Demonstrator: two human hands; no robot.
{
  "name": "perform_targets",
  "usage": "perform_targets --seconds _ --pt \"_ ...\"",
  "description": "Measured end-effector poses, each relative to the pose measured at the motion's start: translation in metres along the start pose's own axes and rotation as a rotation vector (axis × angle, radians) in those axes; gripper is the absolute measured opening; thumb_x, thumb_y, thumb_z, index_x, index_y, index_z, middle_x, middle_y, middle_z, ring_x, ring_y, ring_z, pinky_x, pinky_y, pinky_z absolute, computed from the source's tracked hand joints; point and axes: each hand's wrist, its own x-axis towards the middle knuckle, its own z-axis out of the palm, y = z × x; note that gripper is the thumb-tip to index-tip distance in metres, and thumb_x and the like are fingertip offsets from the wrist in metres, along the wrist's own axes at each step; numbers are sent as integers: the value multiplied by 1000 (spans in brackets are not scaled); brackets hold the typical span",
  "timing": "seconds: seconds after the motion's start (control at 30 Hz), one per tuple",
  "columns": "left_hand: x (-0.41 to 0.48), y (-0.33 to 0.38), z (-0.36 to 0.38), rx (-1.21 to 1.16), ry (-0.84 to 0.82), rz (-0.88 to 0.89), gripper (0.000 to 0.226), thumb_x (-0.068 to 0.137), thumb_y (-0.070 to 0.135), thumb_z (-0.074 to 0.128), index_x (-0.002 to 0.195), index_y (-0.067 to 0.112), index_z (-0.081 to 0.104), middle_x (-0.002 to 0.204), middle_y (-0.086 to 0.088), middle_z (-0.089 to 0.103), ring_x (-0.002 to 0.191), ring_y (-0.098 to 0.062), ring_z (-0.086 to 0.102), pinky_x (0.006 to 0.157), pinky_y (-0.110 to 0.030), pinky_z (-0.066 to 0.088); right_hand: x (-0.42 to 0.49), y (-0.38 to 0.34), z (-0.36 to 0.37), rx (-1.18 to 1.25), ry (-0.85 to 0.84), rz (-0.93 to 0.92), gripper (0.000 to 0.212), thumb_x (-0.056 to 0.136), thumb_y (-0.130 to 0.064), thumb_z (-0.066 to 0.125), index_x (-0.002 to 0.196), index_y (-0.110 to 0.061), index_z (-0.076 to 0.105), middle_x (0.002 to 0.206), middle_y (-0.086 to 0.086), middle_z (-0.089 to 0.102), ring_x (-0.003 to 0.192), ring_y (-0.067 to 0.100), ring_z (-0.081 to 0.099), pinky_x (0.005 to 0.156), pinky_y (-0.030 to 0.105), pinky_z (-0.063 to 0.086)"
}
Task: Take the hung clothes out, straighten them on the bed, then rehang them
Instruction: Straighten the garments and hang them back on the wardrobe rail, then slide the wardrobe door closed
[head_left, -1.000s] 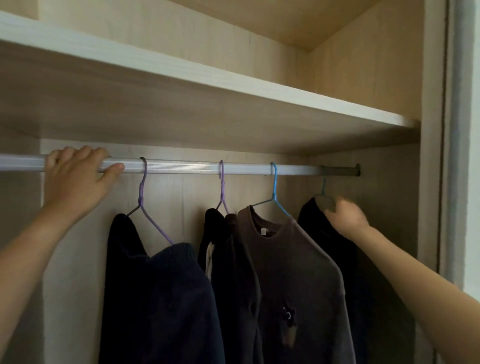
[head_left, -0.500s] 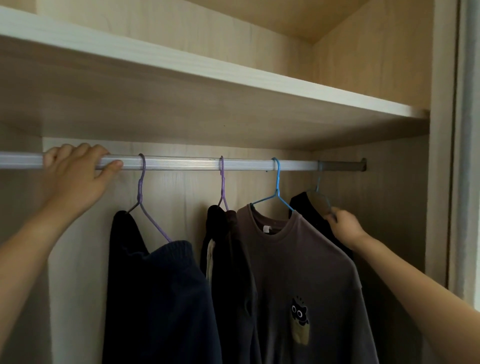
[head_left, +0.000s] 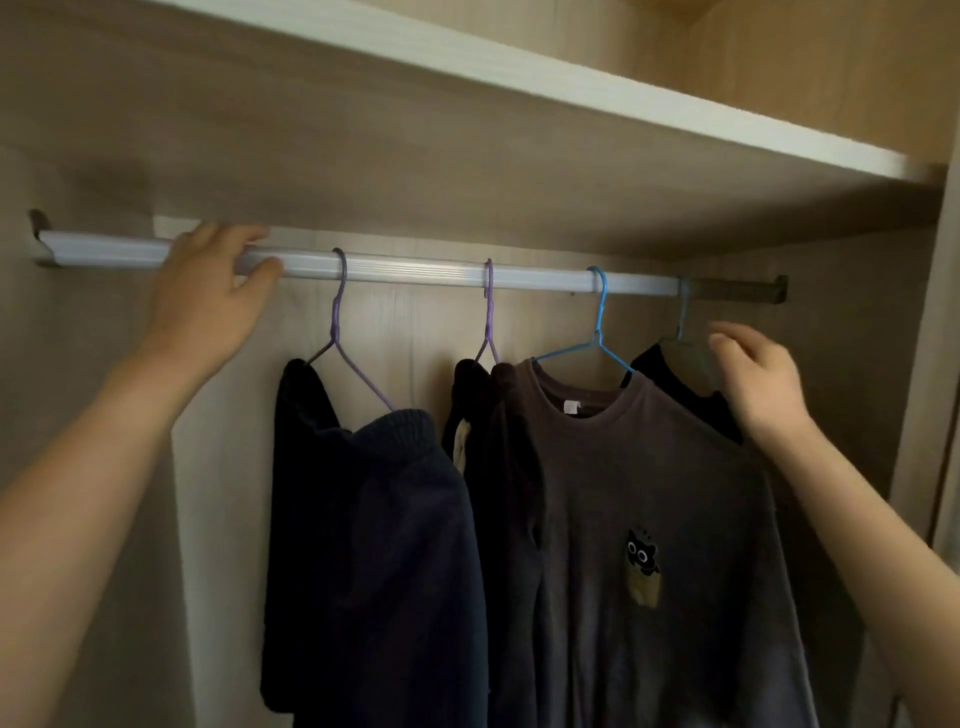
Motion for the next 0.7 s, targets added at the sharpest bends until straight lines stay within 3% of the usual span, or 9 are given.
perform_targets --seconds 0.13,0.3,0.47,0.6,0.7 --pt "-81 23 -24 -368 76 -147 16 94 27 52 102 38 59 106 -2 64 98 -13 58 91 -29 43 -80 -21 -5 275 38 -108 27 98 -20 42 109 -14 67 100 5 70 98 18 67 89 31 54" --pt "-237 39 -39 -562 -47 -390 15 93 23 49 101 20 62 93 -7 65 88 -13 59 80 -19 44 -199 14 10 342 -144 -39 27 102 -13 39 107 -5 64 98 18 67 93 27 66 83 36 54" --pt "-409 36 -42 -572 -434 -726 13 89 33 48 92 32 61 90 3 66 86 -11 63 78 -21 46 -324 80 37 404 -288 321 29 95 -31 47 104 -9 64 97 18 66 90 28 65 81 35 55" --pt "-515 34 -60 -468 -828 -915 22 97 16 53 93 36 59 90 20 68 85 4 63 72 -5 43 -431 130 49 360 -315 699 26 100 -8 40 97 -10 65 89 20 66 78 27 66 70 28 56" --pt "-568 30 -73 -418 -1031 -969 24 97 14 54 90 37 59 87 17 68 90 8 62 78 -12 46 -497 153 48 317 -329 935 27 101 -4 36 98 -6 63 91 25 63 82 34 63 70 34 54"
